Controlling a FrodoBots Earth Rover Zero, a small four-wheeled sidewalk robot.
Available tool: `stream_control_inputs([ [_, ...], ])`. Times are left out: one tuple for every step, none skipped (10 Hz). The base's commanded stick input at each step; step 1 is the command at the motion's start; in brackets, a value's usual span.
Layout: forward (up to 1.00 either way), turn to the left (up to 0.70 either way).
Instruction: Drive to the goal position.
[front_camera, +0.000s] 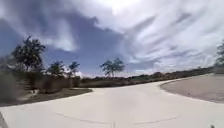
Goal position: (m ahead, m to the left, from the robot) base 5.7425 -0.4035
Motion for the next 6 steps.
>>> stream_control_inputs([
  [0.85,-0.13],
  [0.85,0.0],
  [0.85,0.0],
  [0.85,0.0],
  [0.85,-0.34],
  [0.85,-0.07],
])
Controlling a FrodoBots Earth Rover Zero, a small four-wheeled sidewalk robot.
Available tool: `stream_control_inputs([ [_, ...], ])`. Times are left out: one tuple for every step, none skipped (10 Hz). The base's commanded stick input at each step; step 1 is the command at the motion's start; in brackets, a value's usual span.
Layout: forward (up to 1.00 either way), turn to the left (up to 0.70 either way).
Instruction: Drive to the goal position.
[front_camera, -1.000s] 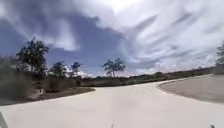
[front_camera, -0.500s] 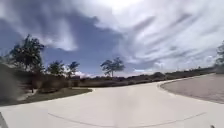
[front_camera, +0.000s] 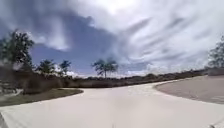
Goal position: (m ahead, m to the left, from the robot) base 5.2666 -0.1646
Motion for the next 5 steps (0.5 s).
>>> stream_control_inputs([
  [0.85,0.0],
  [0.85,0.0],
  [0.85,0.0],
  [0.85,0.0],
  [0.85,0.0],
])
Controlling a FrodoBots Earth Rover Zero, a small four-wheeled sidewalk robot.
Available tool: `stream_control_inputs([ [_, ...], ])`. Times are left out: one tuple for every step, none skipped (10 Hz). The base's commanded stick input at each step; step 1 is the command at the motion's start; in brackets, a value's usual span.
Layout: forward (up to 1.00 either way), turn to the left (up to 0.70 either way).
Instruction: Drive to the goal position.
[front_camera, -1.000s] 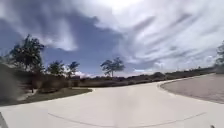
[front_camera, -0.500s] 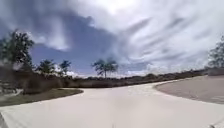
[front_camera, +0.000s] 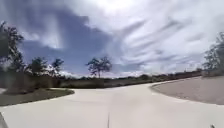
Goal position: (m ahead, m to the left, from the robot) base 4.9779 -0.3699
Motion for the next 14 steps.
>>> stream_control_inputs([
  [0.85,0.0],
  [0.85,0.0],
  [0.85,0.0],
  [0.85,-0.06],
  [0.85,-0.32],
  [0.85,-0.17],
  [0.85,0.0],
  [0.85,0.0],
  [0.85,0.0],
  [0.85,0.0],
  [0.85,0.0],
  [0.85,0.0],
  [0.85,0.0],
  [0.85,0.0],
])
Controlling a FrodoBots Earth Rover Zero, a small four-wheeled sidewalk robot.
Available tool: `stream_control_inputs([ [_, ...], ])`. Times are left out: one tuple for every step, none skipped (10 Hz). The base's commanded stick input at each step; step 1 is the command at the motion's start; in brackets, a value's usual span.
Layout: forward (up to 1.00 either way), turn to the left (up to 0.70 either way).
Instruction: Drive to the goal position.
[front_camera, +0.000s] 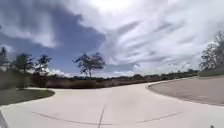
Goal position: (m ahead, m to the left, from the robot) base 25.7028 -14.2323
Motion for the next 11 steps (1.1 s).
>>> stream_control_inputs([
  [0.85,0.0],
  [0.85,0.0],
  [0.85,0.0],
  [0.85,0.0],
  [0.85,0.0],
  [0.85,0.0],
  [0.85,0.0],
  [0.85,0.0],
  [0.85,0.0],
  [0.85,0.0],
  [0.85,0.0],
])
